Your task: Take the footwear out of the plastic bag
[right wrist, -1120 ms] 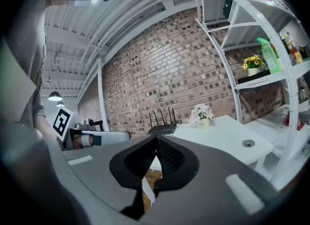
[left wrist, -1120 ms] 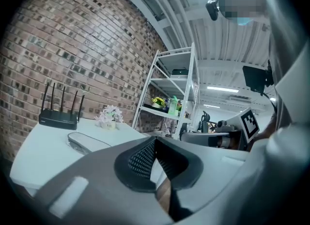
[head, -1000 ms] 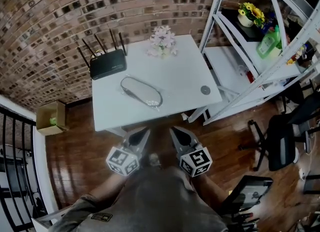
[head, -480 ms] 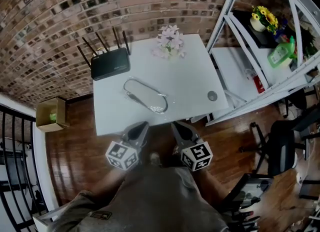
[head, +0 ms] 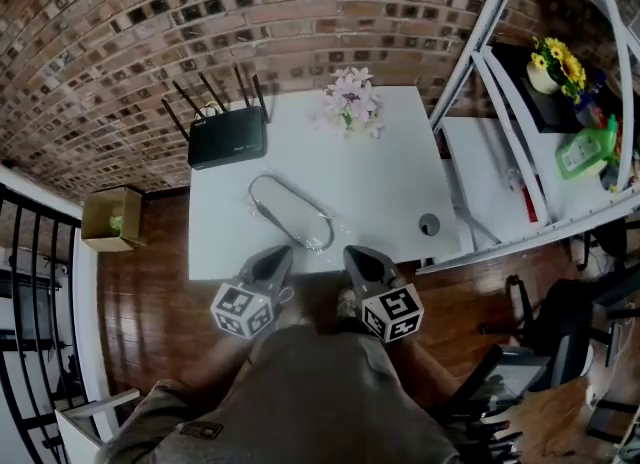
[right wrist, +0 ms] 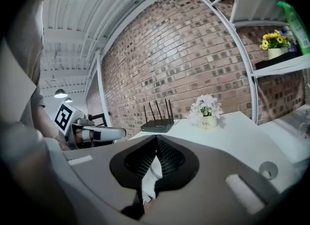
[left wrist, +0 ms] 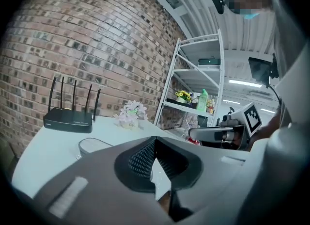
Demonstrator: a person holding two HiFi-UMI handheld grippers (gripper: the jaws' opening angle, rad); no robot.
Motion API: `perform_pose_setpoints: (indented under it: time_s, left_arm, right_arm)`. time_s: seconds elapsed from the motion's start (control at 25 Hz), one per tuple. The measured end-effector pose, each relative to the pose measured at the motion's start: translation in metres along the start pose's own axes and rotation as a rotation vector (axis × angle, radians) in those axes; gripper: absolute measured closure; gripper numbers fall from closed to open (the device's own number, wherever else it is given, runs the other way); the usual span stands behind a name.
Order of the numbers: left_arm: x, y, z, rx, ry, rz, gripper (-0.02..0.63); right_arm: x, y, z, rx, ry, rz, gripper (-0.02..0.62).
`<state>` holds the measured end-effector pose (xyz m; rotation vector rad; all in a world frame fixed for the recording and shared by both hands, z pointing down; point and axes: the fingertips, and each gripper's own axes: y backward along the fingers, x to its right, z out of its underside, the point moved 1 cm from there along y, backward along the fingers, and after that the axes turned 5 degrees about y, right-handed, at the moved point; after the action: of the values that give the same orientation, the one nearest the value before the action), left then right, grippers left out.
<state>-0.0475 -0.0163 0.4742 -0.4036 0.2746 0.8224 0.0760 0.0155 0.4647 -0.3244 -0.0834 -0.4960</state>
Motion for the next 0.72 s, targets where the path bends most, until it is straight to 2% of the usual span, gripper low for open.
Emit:
perform_pose_setpoints:
  time_s: [0.36, 0.72]
  left_arm:
    - [-0.015, -0.025, 0.004, -0.010, 0.027, -0.143, 0.604]
    - [-0.049, -0.017, 0.018, -0.052, 0.036, -0.212, 0.604]
  right_arm:
    - [0.039, -0.031, 0.013, -0.074, 0.024, -0.130, 0.584]
    - [0.031, -0.062, 0.027, -0.164, 0.085, -0.187, 0.583]
